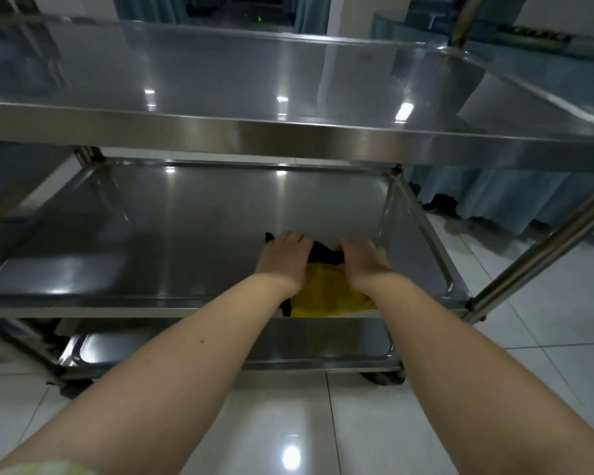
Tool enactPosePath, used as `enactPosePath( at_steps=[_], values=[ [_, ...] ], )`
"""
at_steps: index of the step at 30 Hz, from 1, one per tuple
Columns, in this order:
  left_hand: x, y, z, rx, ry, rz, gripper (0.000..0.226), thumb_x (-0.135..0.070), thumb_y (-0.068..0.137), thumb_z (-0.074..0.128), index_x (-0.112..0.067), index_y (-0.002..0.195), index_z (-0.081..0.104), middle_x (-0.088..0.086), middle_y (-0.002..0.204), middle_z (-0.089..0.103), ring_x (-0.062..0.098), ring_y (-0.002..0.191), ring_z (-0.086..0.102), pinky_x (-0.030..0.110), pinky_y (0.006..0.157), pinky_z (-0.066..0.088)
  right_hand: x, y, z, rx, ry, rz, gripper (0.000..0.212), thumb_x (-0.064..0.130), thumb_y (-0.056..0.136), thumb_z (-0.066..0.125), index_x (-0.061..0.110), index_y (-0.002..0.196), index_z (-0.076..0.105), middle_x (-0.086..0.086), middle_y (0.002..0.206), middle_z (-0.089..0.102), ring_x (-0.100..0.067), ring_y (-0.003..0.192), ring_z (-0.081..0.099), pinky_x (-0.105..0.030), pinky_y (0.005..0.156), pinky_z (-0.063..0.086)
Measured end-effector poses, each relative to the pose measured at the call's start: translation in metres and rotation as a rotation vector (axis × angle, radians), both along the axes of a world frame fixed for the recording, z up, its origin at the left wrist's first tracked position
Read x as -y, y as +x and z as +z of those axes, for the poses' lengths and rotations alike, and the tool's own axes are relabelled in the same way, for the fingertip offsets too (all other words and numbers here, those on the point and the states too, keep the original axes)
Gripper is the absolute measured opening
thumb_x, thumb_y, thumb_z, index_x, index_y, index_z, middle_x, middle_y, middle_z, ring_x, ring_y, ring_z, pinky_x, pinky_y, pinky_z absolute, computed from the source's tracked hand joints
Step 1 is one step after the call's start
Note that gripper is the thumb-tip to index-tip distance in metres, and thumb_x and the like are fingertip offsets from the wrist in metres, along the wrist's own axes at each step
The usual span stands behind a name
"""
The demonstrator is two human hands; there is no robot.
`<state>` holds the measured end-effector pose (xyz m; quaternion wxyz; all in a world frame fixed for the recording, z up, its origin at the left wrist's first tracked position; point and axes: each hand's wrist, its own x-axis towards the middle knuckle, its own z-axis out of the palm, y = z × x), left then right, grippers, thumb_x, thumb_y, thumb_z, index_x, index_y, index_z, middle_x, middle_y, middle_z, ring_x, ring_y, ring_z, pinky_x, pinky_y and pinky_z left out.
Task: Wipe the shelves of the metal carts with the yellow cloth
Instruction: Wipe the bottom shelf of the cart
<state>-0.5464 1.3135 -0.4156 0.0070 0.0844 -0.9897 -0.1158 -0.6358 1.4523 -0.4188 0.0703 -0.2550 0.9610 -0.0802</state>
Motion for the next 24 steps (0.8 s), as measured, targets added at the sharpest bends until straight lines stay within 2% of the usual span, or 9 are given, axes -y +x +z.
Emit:
enactPosePath(
  at_steps=[2,4,8,13,16,18,21,24],
  values=[
    [0.005,-0.004,0.012,-0.005,-0.082,-0.109,0.064,-0.024,0.097,0.057,-0.02,0.153,0.027,0.006,0.159,0.025,0.025,0.147,0.018,0.038,0.115,0.02,-0.001,0.014,0.014,-0.027,0.019,0.04,0.025,0.006,0.092,0.047,0.024,0.107,0.055,-0.004,0.115,0.056,-0.029,0.111,0.052,-0.041,0.095,0.043],
    [0.008,-0.005,0.023,0.007,-0.106,-0.186,0.064,-0.027,0.092,0.064,-0.022,0.149,0.035,0.004,0.154,0.033,0.025,0.145,0.021,0.037,0.114,0.02,-0.008,0.03,0.033,-0.033,-0.043,0.078,0.03,0.003,0.091,0.049,0.02,0.114,0.055,-0.004,0.115,0.054,-0.028,0.108,0.052,-0.04,0.092,0.044],
    [0.002,0.019,0.044,-0.068,-0.001,-0.248,0.035,-0.031,0.09,0.063,-0.022,0.123,0.06,0.003,0.12,0.059,0.025,0.118,0.049,0.034,0.095,0.035,-0.031,0.063,0.065,-0.042,-0.295,0.141,0.024,0.004,0.093,0.053,0.012,0.115,0.057,-0.01,0.113,0.054,-0.029,0.103,0.051,-0.034,0.078,0.041],
    [-0.02,0.091,0.046,-0.214,0.103,-0.231,0.028,-0.022,0.085,0.066,-0.019,0.113,0.062,0.003,0.102,0.066,0.028,0.097,0.058,0.038,0.079,0.044,-0.064,0.117,0.074,-0.084,-0.418,0.219,0.026,0.0,0.091,0.055,0.024,0.102,0.055,0.006,0.103,0.052,-0.019,0.101,0.048,-0.036,0.085,0.042],
    [-0.032,0.126,0.001,-0.284,0.05,-0.222,0.032,-0.015,0.077,0.073,-0.017,0.109,0.066,0.003,0.094,0.068,0.03,0.089,0.06,0.039,0.074,0.045,-0.071,0.141,0.032,-0.212,-0.293,0.252,0.032,-0.007,0.082,0.06,0.017,0.103,0.059,-0.003,0.1,0.057,-0.028,0.091,0.052,-0.04,0.075,0.044],
    [-0.037,0.136,-0.047,-0.229,0.065,-0.188,0.035,-0.015,0.08,0.073,-0.019,0.113,0.065,0.001,0.098,0.068,0.027,0.092,0.062,0.038,0.077,0.046,-0.073,0.15,-0.015,-0.206,-0.245,0.258,0.038,-0.01,0.074,0.068,0.014,0.103,0.061,-0.006,0.098,0.06,-0.03,0.086,0.056,-0.039,0.072,0.044],
    [-0.044,0.139,-0.126,-0.084,0.155,-0.137,0.037,-0.021,0.093,0.061,-0.027,0.129,0.056,-0.005,0.117,0.063,0.017,0.107,0.057,0.034,0.093,0.045,-0.076,0.159,-0.097,-0.097,-0.196,0.22,0.038,-0.003,0.078,0.073,0.017,0.108,0.062,-0.002,0.103,0.061,-0.024,0.093,0.057,-0.037,0.078,0.048],
    [-0.046,0.128,-0.199,-0.048,0.271,-0.103,0.038,-0.022,0.096,0.057,-0.03,0.132,0.053,-0.007,0.121,0.061,0.015,0.11,0.055,0.034,0.094,0.048,-0.078,0.15,-0.17,-0.027,-0.193,0.203,0.034,0.001,0.086,0.068,0.018,0.114,0.06,0.0,0.108,0.059,-0.021,0.099,0.054,-0.035,0.084,0.047]
  ],
)
